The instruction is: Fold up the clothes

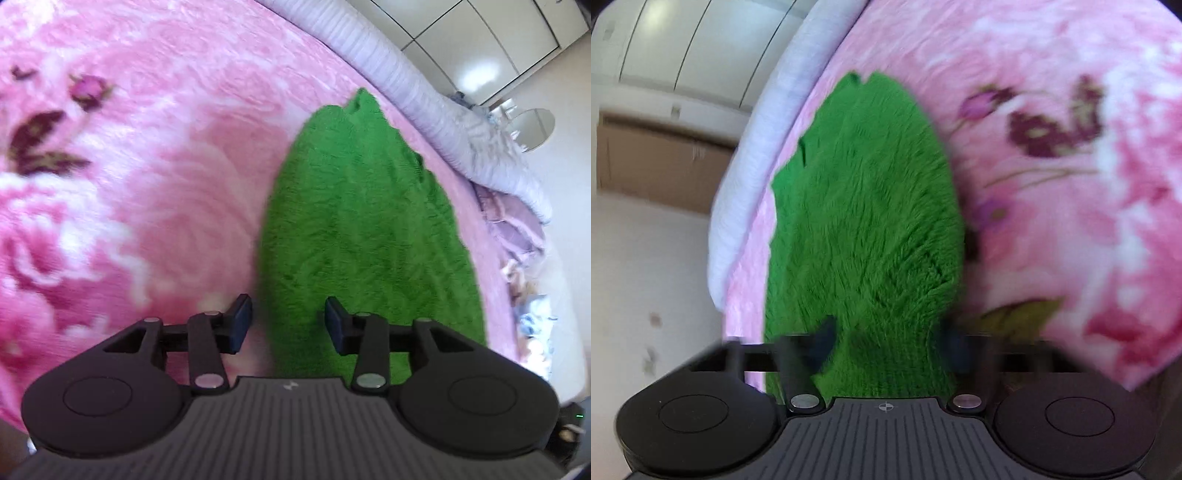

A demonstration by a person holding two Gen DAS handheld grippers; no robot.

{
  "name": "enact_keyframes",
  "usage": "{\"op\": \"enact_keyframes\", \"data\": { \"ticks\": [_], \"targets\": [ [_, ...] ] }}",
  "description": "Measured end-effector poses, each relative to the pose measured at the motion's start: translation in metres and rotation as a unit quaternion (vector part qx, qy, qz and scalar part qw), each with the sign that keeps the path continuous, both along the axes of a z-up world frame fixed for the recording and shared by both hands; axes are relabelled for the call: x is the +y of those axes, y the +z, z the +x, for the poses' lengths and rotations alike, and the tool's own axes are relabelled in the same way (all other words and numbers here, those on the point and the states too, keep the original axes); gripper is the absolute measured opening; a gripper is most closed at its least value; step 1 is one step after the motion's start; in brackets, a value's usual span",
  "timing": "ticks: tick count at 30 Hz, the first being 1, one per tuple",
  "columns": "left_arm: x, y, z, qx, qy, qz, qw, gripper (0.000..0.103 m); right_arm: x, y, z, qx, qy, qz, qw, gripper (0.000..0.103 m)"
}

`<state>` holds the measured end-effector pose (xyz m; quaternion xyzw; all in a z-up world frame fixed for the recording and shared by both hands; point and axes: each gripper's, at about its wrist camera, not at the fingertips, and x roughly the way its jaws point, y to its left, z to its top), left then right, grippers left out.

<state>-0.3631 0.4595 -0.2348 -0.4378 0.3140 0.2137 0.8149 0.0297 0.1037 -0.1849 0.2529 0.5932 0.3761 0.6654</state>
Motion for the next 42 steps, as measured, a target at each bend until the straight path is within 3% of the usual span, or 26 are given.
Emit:
{"op": "enact_keyframes", "data": {
  "ticks": [3,5,8,12,14,15,16,18,20,23,25,29,34,37,42],
  "targets": [
    [-0.005,0.010,0.007,-0.013,-0.013,0.002,0.9998,0.005,0.006,0.010,0.005,-0.021,0.019,0.001,1.000,0.012],
    [-0.019,0.035,0.008,-0.019,-0.037,0.058,0.9974,0.005,-0.003,0.038,0.017,-0.067,0.026,0.015,0.997,0.011],
    [-0.049,0.062,0.002,-0.035,-0.073,0.101,0.9916,0.005,-0.023,0.076,0.025,-0.122,0.032,0.017,0.992,0.011],
    [-0.068,0.052,-0.009,0.019,-0.083,0.108,0.9905,0.008,-0.062,0.056,0.011,-0.111,0.037,-0.048,0.992,0.015],
    [-0.077,0.046,-0.014,0.045,-0.088,0.111,0.9889,0.009,-0.072,0.033,0.007,-0.079,0.038,-0.102,0.991,0.032],
    [-0.082,0.044,-0.016,0.059,-0.090,0.113,0.9878,0.014,-0.078,0.025,0.007,-0.066,0.035,-0.124,0.989,0.032],
    [-0.087,0.041,-0.019,0.072,-0.092,0.115,0.9865,0.017,-0.086,0.025,0.009,-0.064,0.031,-0.116,0.991,0.032],
    [-0.092,0.041,-0.023,0.096,-0.095,0.131,0.9822,0.018,-0.093,0.038,0.021,-0.093,0.017,-0.115,0.989,0.038],
    [-0.074,0.051,0.002,0.098,-0.100,0.166,0.9761,0.021,-0.095,0.059,0.037,-0.140,0.000,-0.122,0.983,0.045],
    [-0.045,0.054,0.054,0.097,-0.117,0.189,0.9702,0.023,-0.062,0.081,0.074,-0.202,0.006,-0.112,0.973,0.049],
    [-0.026,0.057,0.088,0.096,-0.128,0.204,0.9657,0.025,-0.028,0.084,0.096,-0.225,0.039,-0.104,0.968,0.049],
    [0.013,0.060,0.158,0.095,-0.149,0.233,0.9563,0.025,0.044,0.071,0.148,-0.241,0.092,-0.110,0.960,0.049],
    [0.065,0.038,0.248,0.102,-0.157,0.247,0.9507,0.029,0.128,0.051,0.221,-0.254,0.131,-0.081,0.955,0.049],
    [0.091,0.027,0.288,0.104,-0.158,0.247,0.9504,0.033,0.167,0.033,0.259,-0.239,0.146,-0.055,0.958,0.049],
    [0.128,0.013,0.326,0.088,-0.146,0.226,0.9590,0.037,0.218,0.006,0.307,-0.216,0.166,-0.025,0.962,0.048]
  ]
}}
